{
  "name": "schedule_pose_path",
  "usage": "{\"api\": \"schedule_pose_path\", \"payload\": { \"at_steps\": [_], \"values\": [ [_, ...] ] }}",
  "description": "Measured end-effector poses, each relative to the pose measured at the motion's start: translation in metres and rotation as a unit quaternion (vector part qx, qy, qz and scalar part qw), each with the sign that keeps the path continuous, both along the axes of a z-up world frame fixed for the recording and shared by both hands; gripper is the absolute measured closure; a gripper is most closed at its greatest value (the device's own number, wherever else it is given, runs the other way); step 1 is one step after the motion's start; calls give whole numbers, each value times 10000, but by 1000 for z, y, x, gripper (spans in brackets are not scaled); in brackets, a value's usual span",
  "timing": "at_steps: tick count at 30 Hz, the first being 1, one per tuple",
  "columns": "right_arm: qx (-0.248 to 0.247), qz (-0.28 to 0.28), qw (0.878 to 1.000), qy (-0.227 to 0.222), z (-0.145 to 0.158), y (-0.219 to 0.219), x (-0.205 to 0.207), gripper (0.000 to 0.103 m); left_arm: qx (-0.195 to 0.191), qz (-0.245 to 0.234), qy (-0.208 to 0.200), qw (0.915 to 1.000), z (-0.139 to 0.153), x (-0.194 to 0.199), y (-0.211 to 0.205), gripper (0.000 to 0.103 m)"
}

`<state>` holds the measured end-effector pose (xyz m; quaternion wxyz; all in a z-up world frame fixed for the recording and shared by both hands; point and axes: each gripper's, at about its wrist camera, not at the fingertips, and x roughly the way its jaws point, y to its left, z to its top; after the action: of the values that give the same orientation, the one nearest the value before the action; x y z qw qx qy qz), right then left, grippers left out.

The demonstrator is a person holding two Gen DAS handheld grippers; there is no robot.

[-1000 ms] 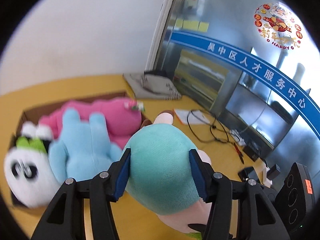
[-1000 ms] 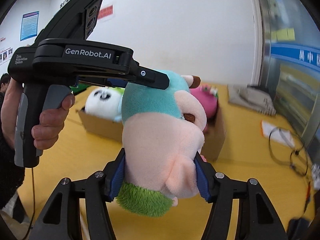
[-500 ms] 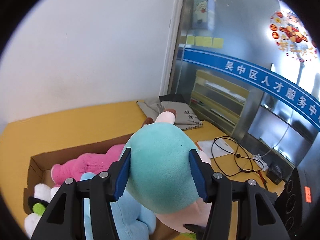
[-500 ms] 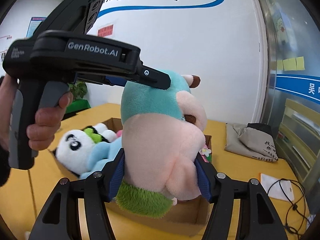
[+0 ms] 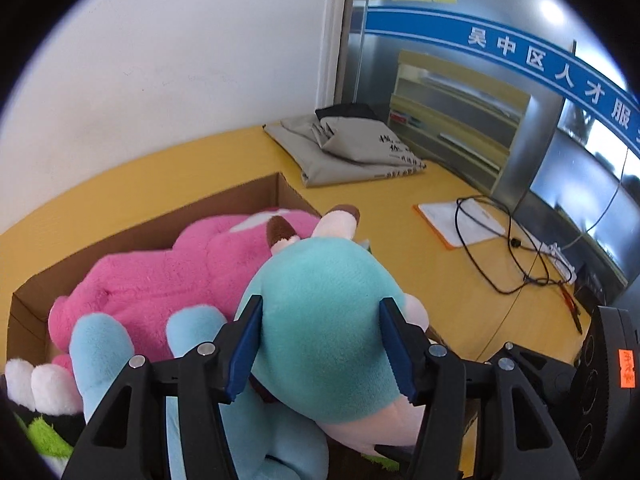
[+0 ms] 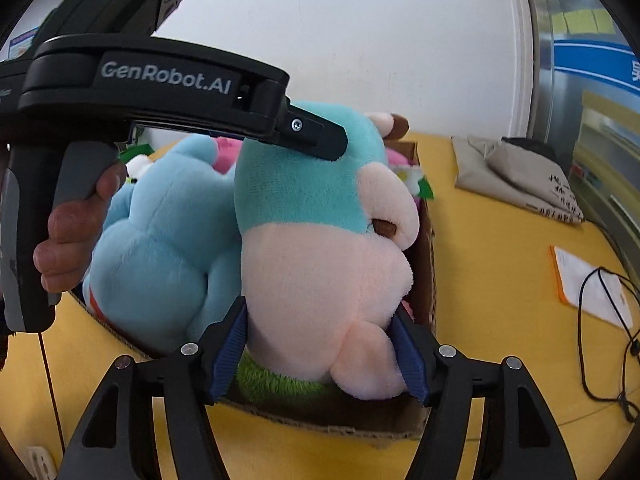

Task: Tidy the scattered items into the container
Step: 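Lift the teal-and-pink plush with both grippers and lower it into the box, then open both grippers and move them to the clear phone case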

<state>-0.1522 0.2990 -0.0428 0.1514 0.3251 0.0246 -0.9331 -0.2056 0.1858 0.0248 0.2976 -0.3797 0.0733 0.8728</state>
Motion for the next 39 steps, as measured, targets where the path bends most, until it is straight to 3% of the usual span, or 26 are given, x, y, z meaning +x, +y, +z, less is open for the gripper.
{"api": "schedule_pose_path", "payload": {
  "at_steps": [4,7,12,14,18,23,27,32,39],
  "values": [
    [305,25,9995,-33,-6,-4,12,31,127,113,-286,9994,-11,-4,-6,41],
    [197,-53,9997,-92,-2,1,17,31,338,307,-261,9986,-10,-1,-16,32],
    [-244,-215,9995,-23,19,15,37,4,502,929,602,9926,23,44,-54,32],
    [-439,-214,9988,102,36,18,55,3,621,976,805,9900,44,68,-81,32],
    [-423,-159,9978,490,72,13,96,0,497,1050,907,9891,68,112,-131,25],
    [-261,-286,9959,812,97,5,131,0,127,1472,941,9845,62,168,-189,25],
    [-78,-372,9957,840,96,-12,150,0,17,1815,785,9803,44,204,-229,25],
    [102,-22,9959,893,88,-36,184,0,193,1995,593,9779,30,240,-266,25],
    [73,1056,9939,310,46,-69,222,0,299,1404,96,9896,7,280,-273,25]
  ]
}}
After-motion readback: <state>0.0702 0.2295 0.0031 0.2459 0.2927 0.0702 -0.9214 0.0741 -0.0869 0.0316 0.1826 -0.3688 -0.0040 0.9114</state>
